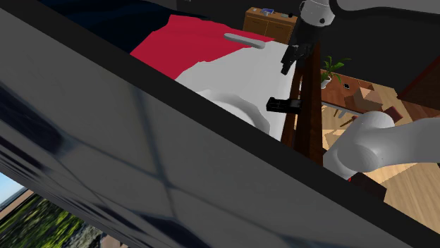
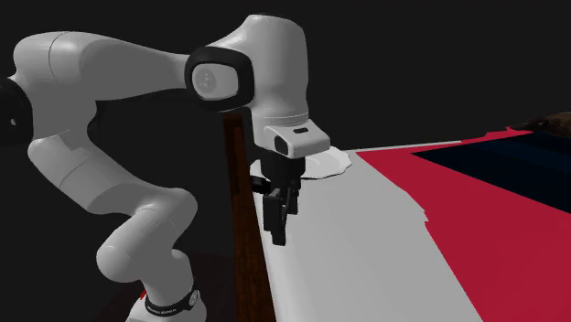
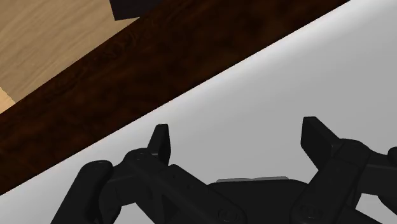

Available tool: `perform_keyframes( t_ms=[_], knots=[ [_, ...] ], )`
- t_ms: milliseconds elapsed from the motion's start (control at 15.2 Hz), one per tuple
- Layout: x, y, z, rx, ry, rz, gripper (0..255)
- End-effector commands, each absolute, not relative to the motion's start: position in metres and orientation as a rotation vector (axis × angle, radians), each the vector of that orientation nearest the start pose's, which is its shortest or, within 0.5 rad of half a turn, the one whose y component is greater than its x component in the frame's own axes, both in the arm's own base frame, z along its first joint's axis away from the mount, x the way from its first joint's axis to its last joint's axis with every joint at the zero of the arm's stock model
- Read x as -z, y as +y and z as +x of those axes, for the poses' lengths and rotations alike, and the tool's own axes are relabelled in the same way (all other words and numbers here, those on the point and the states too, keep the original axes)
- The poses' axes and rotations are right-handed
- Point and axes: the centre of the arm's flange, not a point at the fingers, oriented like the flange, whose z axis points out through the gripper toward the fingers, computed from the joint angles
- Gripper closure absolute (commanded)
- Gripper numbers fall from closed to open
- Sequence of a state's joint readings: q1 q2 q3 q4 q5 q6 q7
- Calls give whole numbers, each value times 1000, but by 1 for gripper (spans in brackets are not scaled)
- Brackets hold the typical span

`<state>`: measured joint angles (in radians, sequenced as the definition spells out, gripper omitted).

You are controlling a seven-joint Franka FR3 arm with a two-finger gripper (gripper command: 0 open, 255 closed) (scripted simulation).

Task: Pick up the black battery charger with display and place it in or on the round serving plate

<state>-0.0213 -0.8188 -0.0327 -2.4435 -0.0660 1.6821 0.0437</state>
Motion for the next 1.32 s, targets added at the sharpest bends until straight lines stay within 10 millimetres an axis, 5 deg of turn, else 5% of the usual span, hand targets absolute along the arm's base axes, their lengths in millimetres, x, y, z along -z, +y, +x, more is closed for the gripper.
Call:
perform_keyframes(
  t_ms=[0,924,1254],
  knots=[
    [-569,-25,307,91,131,-3179,0],
    [-590,127,224,86,-371,-3105,0],
    [-571,136,218,85,-401,-3097,0]
  ],
)
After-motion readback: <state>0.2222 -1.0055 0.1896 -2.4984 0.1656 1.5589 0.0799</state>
